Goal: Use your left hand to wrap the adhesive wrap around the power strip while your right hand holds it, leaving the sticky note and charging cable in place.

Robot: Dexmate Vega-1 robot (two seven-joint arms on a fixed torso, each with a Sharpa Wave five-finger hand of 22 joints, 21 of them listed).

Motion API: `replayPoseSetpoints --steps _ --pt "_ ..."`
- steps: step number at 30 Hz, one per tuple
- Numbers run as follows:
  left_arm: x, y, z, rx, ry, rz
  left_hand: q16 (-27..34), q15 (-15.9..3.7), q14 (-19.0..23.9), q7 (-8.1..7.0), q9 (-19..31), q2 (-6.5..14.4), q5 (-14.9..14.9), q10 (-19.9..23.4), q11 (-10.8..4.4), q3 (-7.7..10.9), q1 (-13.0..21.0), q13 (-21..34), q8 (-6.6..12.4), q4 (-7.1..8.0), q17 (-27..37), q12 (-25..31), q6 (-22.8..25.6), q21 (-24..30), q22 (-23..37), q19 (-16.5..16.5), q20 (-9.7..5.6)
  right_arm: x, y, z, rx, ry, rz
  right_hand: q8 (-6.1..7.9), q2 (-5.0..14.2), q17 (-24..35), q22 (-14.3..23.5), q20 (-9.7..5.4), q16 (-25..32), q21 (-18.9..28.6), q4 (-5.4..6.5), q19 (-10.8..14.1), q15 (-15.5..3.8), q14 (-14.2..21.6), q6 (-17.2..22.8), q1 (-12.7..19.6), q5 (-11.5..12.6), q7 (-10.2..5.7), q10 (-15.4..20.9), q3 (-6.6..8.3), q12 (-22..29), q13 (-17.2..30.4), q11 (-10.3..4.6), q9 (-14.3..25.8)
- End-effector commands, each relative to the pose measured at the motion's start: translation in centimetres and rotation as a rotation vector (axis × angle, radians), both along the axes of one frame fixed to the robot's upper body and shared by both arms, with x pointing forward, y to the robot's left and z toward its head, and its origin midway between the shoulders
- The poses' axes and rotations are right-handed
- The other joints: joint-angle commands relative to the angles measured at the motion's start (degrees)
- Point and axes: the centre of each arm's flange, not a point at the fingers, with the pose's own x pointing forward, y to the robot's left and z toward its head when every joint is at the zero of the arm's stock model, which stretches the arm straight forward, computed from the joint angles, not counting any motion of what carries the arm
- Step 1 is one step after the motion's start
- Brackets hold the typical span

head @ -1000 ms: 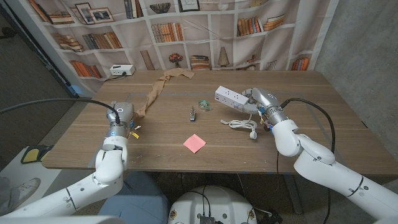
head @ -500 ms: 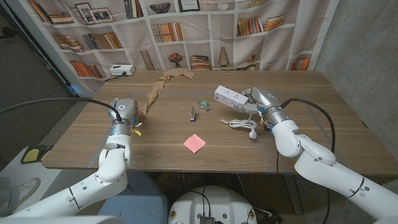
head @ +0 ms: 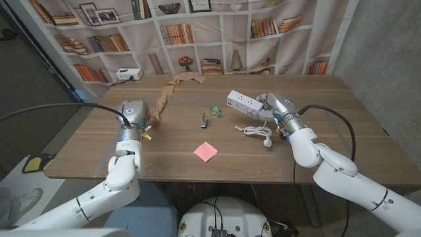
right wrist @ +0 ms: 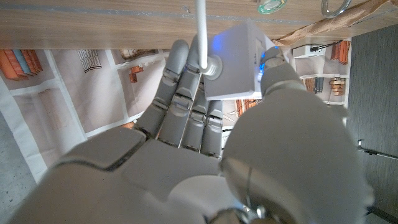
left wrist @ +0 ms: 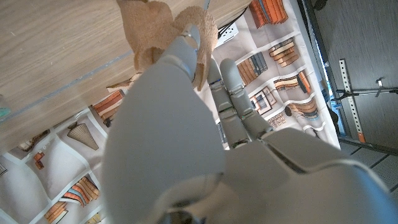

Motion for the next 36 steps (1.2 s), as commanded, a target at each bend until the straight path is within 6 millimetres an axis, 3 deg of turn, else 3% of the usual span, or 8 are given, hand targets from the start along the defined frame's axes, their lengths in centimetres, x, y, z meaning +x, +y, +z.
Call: replayPoseSetpoints --steps 1,36 --pt "-0.5 -1.3 1.1 -0.055 -0.067 -0.048 -0.2 -9.41 10.3 -0.14 0.6 0.9 0.6 5.3 1.59 0.89 -0.7 0.4 0.64 0.57 0.1 1.9 0.3 0.3 -0.2 0.7 -0.11 -0.2 -0.4 -0.1 0.009 -0.005 0.002 0.24 8.37 0.2 0.1 -4.5 -0.2 0.6 0.29 -0.1 -7.52 5.4 4.8 7.5 0.3 -4.13 7.3 3.61 0.4 5.5 -6.83 0.3" --pt "-0.7 -2.9 5.0 -0.099 -0.17 -0.155 -0.7 -9.3 10.9 0.27 -0.4 0.4 1.6 6.6 1.24 0.85 -0.6 -1.1 0.64 0.49 0.0 1.7 1.7 1.0 -2.4 1.0 0.25 -0.6 -0.7 0.5 -0.007 -0.046 0.076 0.1 8.17 0.9 0.1 -4.7 -0.5 1.0 0.24 -0.7 -7.53 5.0 4.8 7.3 0.2 -4.46 7.2 3.83 0.1 5.8 -6.99 0.4"
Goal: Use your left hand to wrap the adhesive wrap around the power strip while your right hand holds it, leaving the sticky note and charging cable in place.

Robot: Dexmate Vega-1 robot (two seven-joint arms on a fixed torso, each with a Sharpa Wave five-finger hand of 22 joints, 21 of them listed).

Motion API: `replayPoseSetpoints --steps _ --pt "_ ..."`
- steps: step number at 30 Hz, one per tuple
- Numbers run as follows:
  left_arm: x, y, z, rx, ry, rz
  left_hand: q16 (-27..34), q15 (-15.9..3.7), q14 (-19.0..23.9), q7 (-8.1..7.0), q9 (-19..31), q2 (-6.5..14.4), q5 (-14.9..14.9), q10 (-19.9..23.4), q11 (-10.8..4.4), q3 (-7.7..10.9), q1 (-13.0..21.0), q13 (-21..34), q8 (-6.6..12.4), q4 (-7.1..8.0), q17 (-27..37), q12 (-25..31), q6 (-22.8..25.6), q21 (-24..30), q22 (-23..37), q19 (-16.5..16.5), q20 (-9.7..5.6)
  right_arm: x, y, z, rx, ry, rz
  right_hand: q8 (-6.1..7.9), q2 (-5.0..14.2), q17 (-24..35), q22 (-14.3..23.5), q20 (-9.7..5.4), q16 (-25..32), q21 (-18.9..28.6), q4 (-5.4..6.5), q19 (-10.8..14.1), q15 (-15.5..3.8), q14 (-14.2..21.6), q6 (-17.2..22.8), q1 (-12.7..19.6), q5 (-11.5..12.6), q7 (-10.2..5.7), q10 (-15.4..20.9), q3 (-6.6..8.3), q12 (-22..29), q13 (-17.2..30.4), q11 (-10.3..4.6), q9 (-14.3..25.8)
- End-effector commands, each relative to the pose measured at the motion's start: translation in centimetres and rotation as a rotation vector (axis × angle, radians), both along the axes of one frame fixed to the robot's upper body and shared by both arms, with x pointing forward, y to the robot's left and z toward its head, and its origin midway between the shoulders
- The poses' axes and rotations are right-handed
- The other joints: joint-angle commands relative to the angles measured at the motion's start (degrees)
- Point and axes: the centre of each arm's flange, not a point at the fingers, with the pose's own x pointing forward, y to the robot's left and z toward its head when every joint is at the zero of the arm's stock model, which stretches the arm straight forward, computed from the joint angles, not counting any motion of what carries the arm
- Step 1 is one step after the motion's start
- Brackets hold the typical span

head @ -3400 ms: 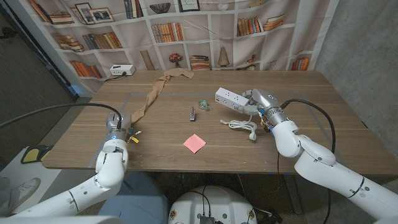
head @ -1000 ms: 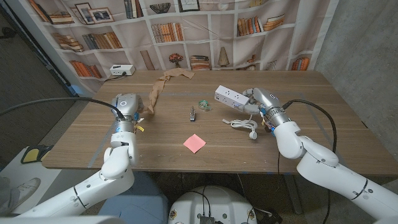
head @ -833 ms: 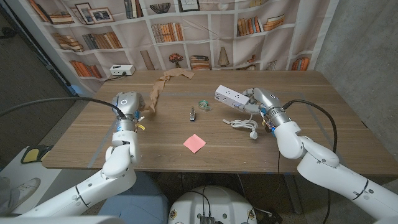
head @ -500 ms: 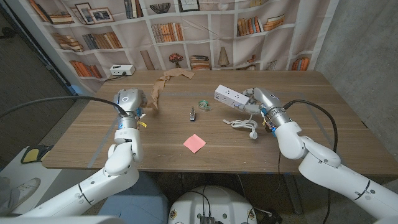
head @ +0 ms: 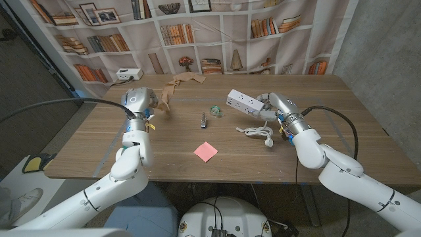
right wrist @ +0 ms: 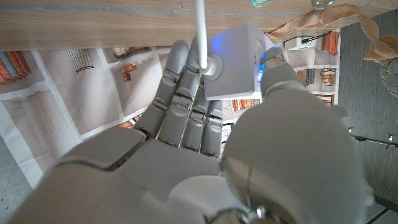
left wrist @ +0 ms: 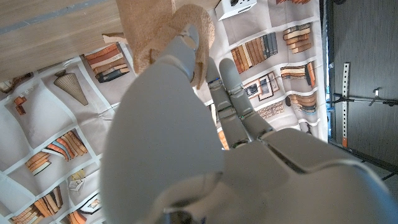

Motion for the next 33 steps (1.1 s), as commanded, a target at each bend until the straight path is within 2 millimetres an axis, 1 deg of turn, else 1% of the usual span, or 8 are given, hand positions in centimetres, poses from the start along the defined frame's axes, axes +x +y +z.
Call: replayPoseSetpoints --steps 1,5,9,14,17,20,28,33 --pt "0.0 -0.6 1.5 -0.009 -0.04 -0.034 0.0 -8.15 9.0 -0.09 0.0 0.5 0.6 6.2 0.81 0.84 -0.1 0.0 0.23 0.51 0.3 1.8 1.0 0.8 0.0 0.5 0.32 -0.3 0.1 0.6 -0.02 -0.029 0.017 0.37 7.95 0.3 0.0 -4.72 -0.4 0.5 0.29 -0.3 -7.42 5.0 4.8 7.6 0.4 -4.46 7.3 3.86 0.3 5.8 -6.98 0.1" --pt "0.2 -0.7 2.0 -0.031 -0.049 -0.043 0.0 -8.08 9.0 -0.04 -0.1 0.4 0.7 6.2 1.04 0.81 0.0 -0.2 0.23 0.46 0.4 1.7 1.2 0.9 -0.2 0.8 0.24 -0.4 0.0 0.9 -0.026 -0.042 0.022 0.35 7.91 0.4 0.0 -4.74 -0.4 0.6 0.27 -0.4 -7.43 5.0 4.8 7.6 0.4 -4.52 7.2 3.88 0.3 5.9 -7.01 0.1" --pt "0.3 -1.1 2.6 -0.025 -0.055 -0.053 -0.1 -7.93 9.1 0.05 -0.3 0.3 0.9 6.7 0.83 0.89 0.0 -0.4 0.22 0.39 0.6 1.8 1.4 0.9 -0.6 0.8 0.17 -0.3 0.1 1.1 -0.042 -0.05 0.032 0.35 7.93 0.4 0.0 -4.77 -0.4 0.6 0.31 -0.5 -7.45 5.0 4.8 7.5 0.3 -4.55 7.3 3.87 0.2 5.9 -7.16 0.2" --pt "0.6 -1.6 2.9 -0.02 -0.064 -0.055 -0.2 -7.9 9.2 0.07 -0.5 0.2 1.2 6.8 0.95 1.05 0.0 -0.6 0.21 0.38 0.7 1.7 1.7 1.0 -0.9 0.9 0.06 -0.4 0.4 1.3 -0.059 -0.06 0.049 0.31 7.97 0.5 0.0 -4.8 -0.4 0.7 0.32 -0.5 -7.42 5.0 4.8 7.5 0.3 -4.6 7.2 3.91 0.2 6.0 -7.22 0.2" --pt "0.7 -1.9 3.1 -0.019 -0.067 -0.069 -0.2 -7.88 9.3 0.11 -0.6 0.2 1.3 6.8 0.96 1.07 0.0 -0.7 0.18 0.37 0.7 1.7 1.7 1.0 -1.1 0.9 0.02 -0.5 0.6 1.4 -0.073 -0.07 0.058 0.3 7.91 0.6 0.0 -4.84 -0.5 0.7 0.33 -0.6 -7.37 5.0 4.8 7.4 0.3 -4.61 7.3 3.88 0.1 5.9 -6.93 0.2" --pt "0.8 -2.1 3.4 -0.022 -0.072 -0.074 -0.3 -7.92 9.3 0.09 -0.8 0.2 1.4 6.9 0.9 1.16 0.0 -0.8 0.13 0.41 0.8 1.7 1.8 1.1 -1.3 1.0 0.04 -0.5 0.8 1.5 -0.083 -0.074 0.073 0.3 7.91 0.6 0.0 -4.82 -0.5 0.7 0.32 -0.7 -7.39 4.9 4.8 7.4 0.3 -4.65 7.2 3.9 0.1 6.0 -7.26 0.2" --pt "1.1 -2.6 4.3 -0.011 -0.087 -0.086 -0.6 -7.96 9.5 0.13 -1.1 0.0 1.7 6.8 0.76 1.27 -0.2 -1.2 -0.04 0.45 0.9 1.6 1.8 1.3 -1.8 1.1 0.04 -0.6 1.0 1.6 -0.09 -0.07 0.11 0.26 7.94 0.7 0.0 -4.81 -0.6 0.8 0.38 -0.9 -7.37 4.9 4.8 7.3 0.2 -4.66 7.2 3.92 0.0 6.1 -7.21 0.2" --pt "1.5 -3.0 4.8 -0.031 -0.102 -0.11 -0.7 -7.89 9.6 0.16 -1.3 -0.1 1.9 6.9 1.18 1.35 -0.1 -1.3 -0.12 0.38 1.0 1.6 1.9 1.3 -2.2 1.1 -0.02 -0.8 1.1 1.7 -0.109 -0.083 0.111 0.27 7.95 0.9 0.0 -4.77 -0.5 0.9 0.37 -0.9 -7.35 4.9 4.8 7.3 0.2 -4.7 7.3 3.95 -0.1 6.1 -7.17 0.2"
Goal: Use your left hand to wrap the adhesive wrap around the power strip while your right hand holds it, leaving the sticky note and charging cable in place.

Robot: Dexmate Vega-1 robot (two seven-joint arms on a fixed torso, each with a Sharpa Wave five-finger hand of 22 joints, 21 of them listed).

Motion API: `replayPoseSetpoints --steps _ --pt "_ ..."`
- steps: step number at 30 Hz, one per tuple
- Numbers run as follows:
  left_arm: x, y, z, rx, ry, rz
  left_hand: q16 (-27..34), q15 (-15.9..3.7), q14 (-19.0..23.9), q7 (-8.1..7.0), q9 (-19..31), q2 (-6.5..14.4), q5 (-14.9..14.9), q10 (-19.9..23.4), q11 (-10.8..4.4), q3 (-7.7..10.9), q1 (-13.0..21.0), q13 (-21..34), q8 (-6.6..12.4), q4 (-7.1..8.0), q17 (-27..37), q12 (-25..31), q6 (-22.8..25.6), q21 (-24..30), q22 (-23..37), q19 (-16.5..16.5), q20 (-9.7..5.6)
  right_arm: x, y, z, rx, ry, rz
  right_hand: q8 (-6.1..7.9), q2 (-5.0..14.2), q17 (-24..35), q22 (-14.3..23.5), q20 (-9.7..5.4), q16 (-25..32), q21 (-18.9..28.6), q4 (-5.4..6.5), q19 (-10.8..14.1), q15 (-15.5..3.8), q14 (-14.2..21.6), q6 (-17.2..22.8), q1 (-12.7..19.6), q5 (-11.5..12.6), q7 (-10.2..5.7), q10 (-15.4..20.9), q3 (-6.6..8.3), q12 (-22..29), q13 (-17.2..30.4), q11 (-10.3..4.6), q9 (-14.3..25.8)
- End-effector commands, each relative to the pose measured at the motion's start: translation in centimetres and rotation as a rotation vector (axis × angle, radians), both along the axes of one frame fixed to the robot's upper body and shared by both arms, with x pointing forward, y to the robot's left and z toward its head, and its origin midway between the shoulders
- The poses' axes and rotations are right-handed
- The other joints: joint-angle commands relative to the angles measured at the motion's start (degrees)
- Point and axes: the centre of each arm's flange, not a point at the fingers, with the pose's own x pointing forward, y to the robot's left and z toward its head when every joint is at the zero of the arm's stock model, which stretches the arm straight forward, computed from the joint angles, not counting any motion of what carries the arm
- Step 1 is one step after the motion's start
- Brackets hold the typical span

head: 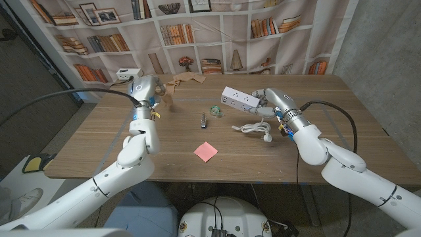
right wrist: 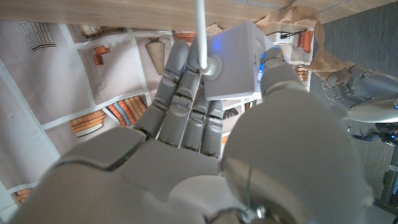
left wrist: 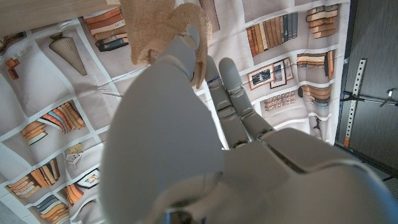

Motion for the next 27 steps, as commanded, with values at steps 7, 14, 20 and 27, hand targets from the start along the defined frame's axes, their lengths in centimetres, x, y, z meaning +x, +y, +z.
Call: replayPoseSetpoints --steps 7,14,20,27 --pt "1.0 -2.2 1.6 -0.026 -0.048 -0.056 -0.3 -7.57 8.2 0.22 -0.2 -0.1 0.5 6.4 1.38 1.15 0.1 -0.2 -0.11 0.62 0.2 1.5 0.9 0.3 -0.5 0.4 -0.01 -0.8 0.7 0.3 -0.05 -0.043 0.016 0.25 7.88 0.3 0.0 -4.58 -0.2 0.5 0.32 -0.3 -7.37 4.9 4.9 7.3 0.2 -4.77 7.4 3.92 0.0 6.1 -7.18 0.3" --pt "0.8 -2.7 2.2 -0.042 -0.07 -0.075 -0.4 -7.58 8.3 0.39 -0.5 -0.1 0.7 6.4 1.39 1.14 0.0 -0.2 -0.24 0.67 0.2 1.5 0.9 0.5 -0.9 0.5 0.11 -1.1 1.4 0.2 -0.059 -0.053 0.016 0.21 7.91 0.3 0.0 -4.57 -0.2 0.5 0.3 -0.4 -7.43 5.0 4.8 7.3 0.2 -4.78 7.4 3.92 -0.1 6.1 -7.17 0.3" --pt "0.8 -3.3 2.6 -0.056 -0.085 -0.095 -0.5 -7.49 8.2 0.13 -0.6 -0.1 0.7 6.1 1.3 1.15 0.1 -0.2 -0.49 0.67 0.2 1.4 0.5 0.6 -1.2 0.5 0.28 -1.3 2.0 -0.1 -0.062 -0.051 0.025 0.24 7.92 0.3 0.0 -4.55 -0.2 0.6 0.28 -0.3 -7.39 5.1 4.9 7.3 0.2 -4.73 7.6 3.91 0.0 6.1 -7.14 0.3" --pt "0.9 -4.0 3.2 -0.049 -0.089 -0.12 -0.7 -7.39 8.1 0.24 -0.9 -0.1 0.8 5.9 1.39 1.24 0.2 -0.3 -0.6 0.68 0.1 1.3 0.6 0.6 -1.8 0.5 0.33 -1.5 2.6 0.0 -0.078 -0.048 0.041 0.23 7.84 0.4 0.0 -4.57 -0.3 0.6 0.25 -0.4 -7.38 5.0 5.0 7.3 0.1 -4.72 7.6 3.92 -0.1 6.2 -7.17 0.3"
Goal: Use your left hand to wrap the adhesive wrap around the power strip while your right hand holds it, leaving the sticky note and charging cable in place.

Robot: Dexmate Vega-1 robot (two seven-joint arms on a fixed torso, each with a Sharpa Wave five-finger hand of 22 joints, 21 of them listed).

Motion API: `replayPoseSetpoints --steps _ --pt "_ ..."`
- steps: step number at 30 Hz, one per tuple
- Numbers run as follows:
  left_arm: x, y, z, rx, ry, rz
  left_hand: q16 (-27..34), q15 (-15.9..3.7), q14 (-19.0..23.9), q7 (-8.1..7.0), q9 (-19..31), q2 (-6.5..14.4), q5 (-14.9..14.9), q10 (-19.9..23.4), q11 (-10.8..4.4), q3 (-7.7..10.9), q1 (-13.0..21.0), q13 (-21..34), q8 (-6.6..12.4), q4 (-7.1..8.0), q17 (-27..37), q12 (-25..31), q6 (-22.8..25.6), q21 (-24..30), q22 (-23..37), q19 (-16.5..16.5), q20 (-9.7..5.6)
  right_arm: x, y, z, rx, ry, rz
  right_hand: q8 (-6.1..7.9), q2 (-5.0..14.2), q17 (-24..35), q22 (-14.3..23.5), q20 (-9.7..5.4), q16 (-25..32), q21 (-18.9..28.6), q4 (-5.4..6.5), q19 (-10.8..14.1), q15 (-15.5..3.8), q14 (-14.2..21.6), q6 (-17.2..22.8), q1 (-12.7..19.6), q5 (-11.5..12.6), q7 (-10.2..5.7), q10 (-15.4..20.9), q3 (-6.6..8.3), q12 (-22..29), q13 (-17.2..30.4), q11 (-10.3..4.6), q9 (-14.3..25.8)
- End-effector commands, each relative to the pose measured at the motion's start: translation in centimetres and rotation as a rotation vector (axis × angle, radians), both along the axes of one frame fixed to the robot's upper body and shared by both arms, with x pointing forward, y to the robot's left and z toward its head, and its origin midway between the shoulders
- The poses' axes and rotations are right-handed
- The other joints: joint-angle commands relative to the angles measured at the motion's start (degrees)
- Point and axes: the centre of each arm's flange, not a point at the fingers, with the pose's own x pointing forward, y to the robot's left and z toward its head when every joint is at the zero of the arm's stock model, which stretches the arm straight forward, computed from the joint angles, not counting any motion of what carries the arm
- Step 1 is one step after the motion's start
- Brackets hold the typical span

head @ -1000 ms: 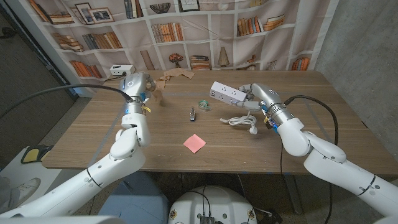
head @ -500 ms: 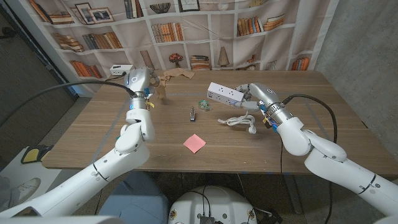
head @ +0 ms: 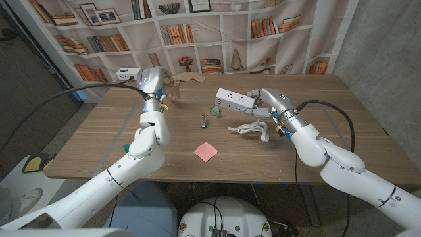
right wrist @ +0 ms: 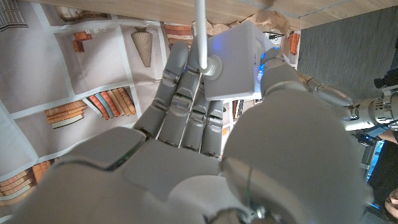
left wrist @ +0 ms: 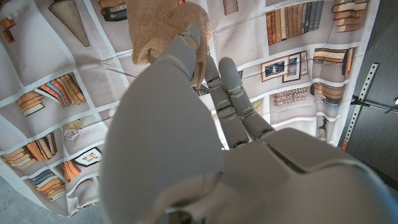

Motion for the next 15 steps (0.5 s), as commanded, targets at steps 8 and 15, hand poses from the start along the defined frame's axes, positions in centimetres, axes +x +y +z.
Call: replayPoseSetpoints --steps 8,15 --pt "-0.1 -2.3 1.6 0.024 -0.039 -0.062 -0.3 -7.0 7.7 0.06 -0.3 0.4 0.5 5.0 1.04 1.28 0.4 -0.1 -0.25 0.76 0.0 1.1 0.0 0.3 -0.7 0.2 0.01 -0.7 1.3 0.0 -0.026 -0.01 0.03 0.36 7.76 0.1 0.0 -4.77 -0.3 0.2 0.25 -0.4 -7.29 5.1 4.9 7.4 0.3 -4.81 7.6 3.93 0.0 6.2 -7.11 0.3" --pt "-0.3 -2.9 1.9 0.034 -0.053 -0.074 -0.5 -6.98 7.7 0.05 -0.5 0.3 0.5 5.0 1.07 1.26 0.4 -0.3 -0.37 0.78 0.0 1.0 0.0 0.2 -1.4 0.1 -0.06 -0.9 1.4 -0.1 -0.042 -0.01 0.041 0.34 7.8 0.1 0.0 -4.81 -0.4 0.3 0.29 -0.4 -7.28 5.1 4.9 7.4 0.2 -4.89 7.5 3.9 0.0 6.2 -7.17 0.3"
